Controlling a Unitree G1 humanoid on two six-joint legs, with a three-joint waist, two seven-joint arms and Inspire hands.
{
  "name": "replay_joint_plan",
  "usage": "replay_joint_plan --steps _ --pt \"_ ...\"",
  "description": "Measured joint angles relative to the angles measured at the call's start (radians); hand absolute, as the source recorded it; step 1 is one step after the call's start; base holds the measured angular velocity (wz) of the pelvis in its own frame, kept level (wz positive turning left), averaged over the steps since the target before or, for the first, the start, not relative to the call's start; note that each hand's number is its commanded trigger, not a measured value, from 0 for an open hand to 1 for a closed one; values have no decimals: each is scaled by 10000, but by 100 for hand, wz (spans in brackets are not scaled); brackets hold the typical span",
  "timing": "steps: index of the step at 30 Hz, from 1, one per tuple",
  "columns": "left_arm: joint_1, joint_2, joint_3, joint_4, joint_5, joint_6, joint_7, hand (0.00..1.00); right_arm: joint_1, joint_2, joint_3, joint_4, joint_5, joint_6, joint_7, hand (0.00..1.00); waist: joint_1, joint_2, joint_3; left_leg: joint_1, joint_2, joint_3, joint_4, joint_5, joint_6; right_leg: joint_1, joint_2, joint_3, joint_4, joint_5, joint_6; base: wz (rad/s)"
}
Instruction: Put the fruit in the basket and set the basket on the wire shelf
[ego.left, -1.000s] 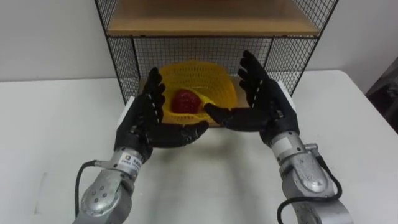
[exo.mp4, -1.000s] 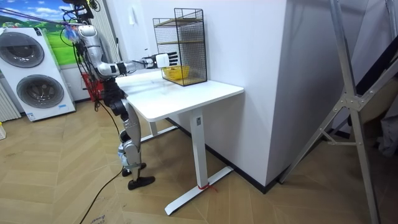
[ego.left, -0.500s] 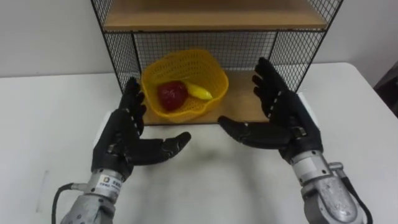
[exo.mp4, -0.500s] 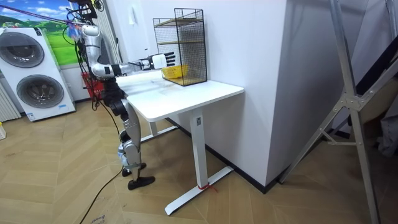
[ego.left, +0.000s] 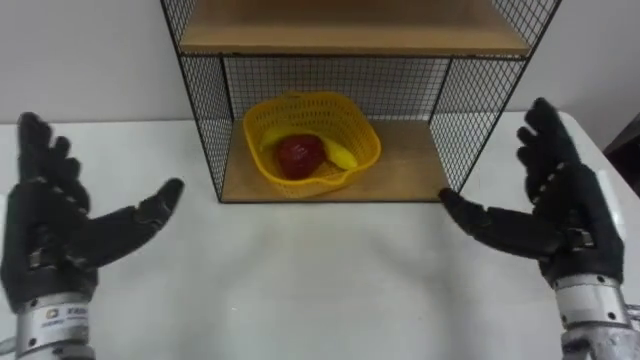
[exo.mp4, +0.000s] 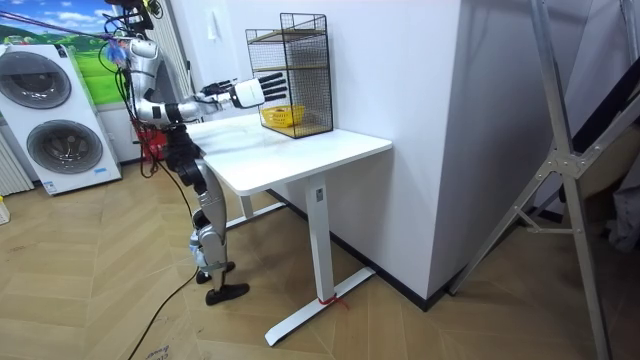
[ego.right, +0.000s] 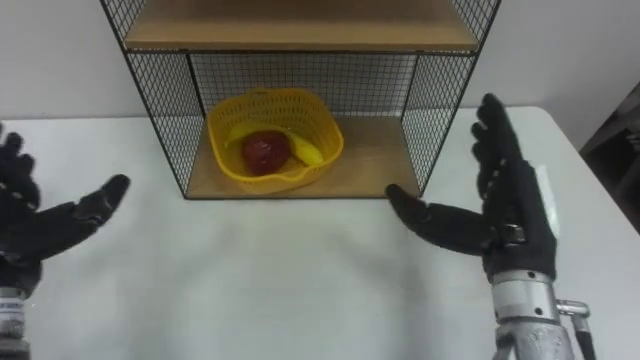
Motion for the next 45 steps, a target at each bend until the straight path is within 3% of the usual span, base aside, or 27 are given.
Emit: replay_joint_plan --steps 6,15,18,21,24,26,28,30,31,34,36,38,41,43,45 --pt "-5 -38 421 -758 8 -304 995 0 -20 3 -191 -497 -637 -37 -689 0 202 93 -44 2 -5 -11 -5 -8 -4 0 -5 -9 6 0 0 0" --pt "-109 -69 1170 -796 284 -399 2412 0 -84 26 -1071 -702 -965 -243 -2203 0 173 113 11 6 -4 -23 -29 -7 -6 -14 -3 -41 4 -2 2 0" --pt "-296 -68 1882 -798 285 -399 3021 0 -115 -16 -1769 -769 -1046 -430 -2958 0 212 114 28 11 -3 1 -37 -7 -6 -26 5 14 1 -1 2 -1" --pt "-298 19 3137 -798 249 -401 3950 0 -88 -170 -2926 -766 -782 -521 -4131 0 197 136 36 29 -4 10 -38 -6 -4 -23 5 34 9 -1 1 0" --pt "-272 398 4802 -788 -72 -421 5179 0 -51 -542 -4573 -762 126 -628 -5519 0 165 201 33 -2 -1 3 -36 -9 -4 -133 -7 28 34 -20 -4 0" --pt "-29 881 6191 -706 -668 -488 6258 0 1 -732 -5752 -757 948 -724 -6741 0 182 173 18 -75 -15 7 -16 -24 -24 -291 -32 39 245 -147 -34 0" --pt "162 983 7036 -533 -1310 -667 6876 0 178 -811 -6503 -755 1623 -806 -7496 0 183 197 -7 -143 -43 13 5 -33 -36 -410 -75 33 380 -262 -58 0" --pt "209 1167 7750 459 -2105 -776 7442 0 418 -886 -7245 -661 2512 -822 -8162 0 156 237 -29 -277 -70 -10 28 -32 -35 -570 -111 24 415 -343 -60 4" --pt "276 1352 8066 1236 -2730 -758 7834 0 566 -964 -7678 -323 3116 -826 -8590 0 152 306 -76 -369 -99 -28 45 -28 -32 -704 -166 18 531 -409 -63 6" --pt "542 1589 8295 2805 -4575 -764 8372 0 651 -1207 -8299 1345 4873 -757 -9289 0 147 363 -84 -473 -144 -40 64 -27 -31 -849 -234 23 653 -502 -49 3" --pt "703 1817 8138 4096 -5690 -761 8440 0 676 -1281 -8263 2573 5851 -723 -9559 0 98 319 -96 -677 -166 -107 164 -30 -31 -1039 -244 -2 796 -563 -53 8" --pt "598 1989 7846 6162 -6949 -705 8388 0 673 -1285 -8155 4189 7233 -468 -9743 0 136 264 -116 -875 -191 -104 213 -32 -31 -1242 -263 28 1033 -627 -64 2" --pt "372 1990 7529 8602 -8768 -565 8191 0 711 -1231 -7685 6175 9081 -461 -9650 0 147 278 -111 -857 -177 -102 222 -37 -28 -1175 -269 -14 1029 -626 -66 1" --pt "340 1866 7090 9528 -9736 -529 7990 0 726 -1101 -7357 7575 10139 -460 -9307 0 145 243 -118 -854 -161 -105 221 -72 -72 -1123 -278 -21 889 -626 -64 9" --pt "188 1766 6830 10653 -10106 -468 7542 0 705 -894 -6958 9173 10922 -453 -8882 0 220 195 -145 -838 -145 -113 221 -95 -77 -1087 -308 -46 874 -639 -60 7"
